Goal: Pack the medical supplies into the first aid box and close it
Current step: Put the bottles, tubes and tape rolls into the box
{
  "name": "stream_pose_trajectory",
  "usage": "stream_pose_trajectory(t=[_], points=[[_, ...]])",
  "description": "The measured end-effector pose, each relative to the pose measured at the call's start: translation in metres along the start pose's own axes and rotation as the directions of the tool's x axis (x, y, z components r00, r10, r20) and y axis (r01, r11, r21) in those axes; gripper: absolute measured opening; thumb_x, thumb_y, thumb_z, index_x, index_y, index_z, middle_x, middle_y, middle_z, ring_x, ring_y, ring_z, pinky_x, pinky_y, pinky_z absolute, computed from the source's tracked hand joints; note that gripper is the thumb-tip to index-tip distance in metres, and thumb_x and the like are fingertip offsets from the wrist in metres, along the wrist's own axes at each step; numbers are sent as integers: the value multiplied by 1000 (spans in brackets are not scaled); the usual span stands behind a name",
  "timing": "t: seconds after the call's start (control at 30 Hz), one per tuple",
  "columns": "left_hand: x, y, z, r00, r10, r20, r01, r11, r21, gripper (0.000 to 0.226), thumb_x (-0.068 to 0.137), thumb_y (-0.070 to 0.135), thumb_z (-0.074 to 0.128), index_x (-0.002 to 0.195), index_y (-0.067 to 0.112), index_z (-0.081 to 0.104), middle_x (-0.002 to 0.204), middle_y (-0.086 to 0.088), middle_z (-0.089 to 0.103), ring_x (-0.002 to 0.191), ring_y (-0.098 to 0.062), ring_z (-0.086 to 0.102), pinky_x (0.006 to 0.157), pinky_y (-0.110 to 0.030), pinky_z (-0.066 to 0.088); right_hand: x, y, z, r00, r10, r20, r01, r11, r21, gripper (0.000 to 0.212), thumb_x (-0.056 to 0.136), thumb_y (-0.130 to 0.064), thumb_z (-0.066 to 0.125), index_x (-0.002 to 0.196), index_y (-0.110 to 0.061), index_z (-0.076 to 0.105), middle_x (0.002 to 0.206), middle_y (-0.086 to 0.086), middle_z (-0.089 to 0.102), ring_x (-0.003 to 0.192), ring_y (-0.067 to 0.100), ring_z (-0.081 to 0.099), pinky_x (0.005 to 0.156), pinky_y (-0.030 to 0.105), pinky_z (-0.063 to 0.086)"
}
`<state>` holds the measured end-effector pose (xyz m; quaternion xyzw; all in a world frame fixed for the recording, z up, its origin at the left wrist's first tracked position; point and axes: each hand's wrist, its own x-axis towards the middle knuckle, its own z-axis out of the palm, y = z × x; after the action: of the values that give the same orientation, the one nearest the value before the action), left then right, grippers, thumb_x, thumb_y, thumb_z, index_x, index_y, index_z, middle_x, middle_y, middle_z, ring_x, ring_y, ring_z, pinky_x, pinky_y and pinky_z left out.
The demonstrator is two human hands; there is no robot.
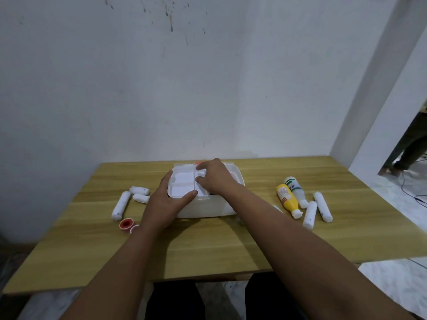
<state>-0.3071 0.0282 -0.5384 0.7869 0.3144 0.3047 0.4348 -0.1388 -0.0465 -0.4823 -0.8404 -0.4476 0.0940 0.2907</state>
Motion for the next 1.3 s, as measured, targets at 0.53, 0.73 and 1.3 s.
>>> stream_pose_trajectory(t=[0.53,0.73,1.3], points=[[-1,2,-2,1000,-15,14,16,999,-29,102,68,74,78,155,45,33,144,24,51,130,-8,51,105,-40,49,-1,-7,1,1000,9,15,-9,1000,-23,42,97,-18,62,140,-15,61,147,12,43,116,29,64,98,31,48],[2,3,-4,999,-17,40,17,1000,7,103,71,76,75,158,42,29,153,17,47,134,-13,48,107,-41,47,-18,13,-52,987,-54,-152,57,998,16,29,93,-17,61,118,-16,76,123,5,72,112,20,66,102,34,51],[-7,23,-8,995,-56,77,55,998,20,94,83,57,76,161,33,28,155,10,44,140,-18,43,99,-32,38,-99,80,-95,921,263,289,4,732,-681,56,75,-27,86,127,-25,67,122,2,70,109,24,65,93,43,56]])
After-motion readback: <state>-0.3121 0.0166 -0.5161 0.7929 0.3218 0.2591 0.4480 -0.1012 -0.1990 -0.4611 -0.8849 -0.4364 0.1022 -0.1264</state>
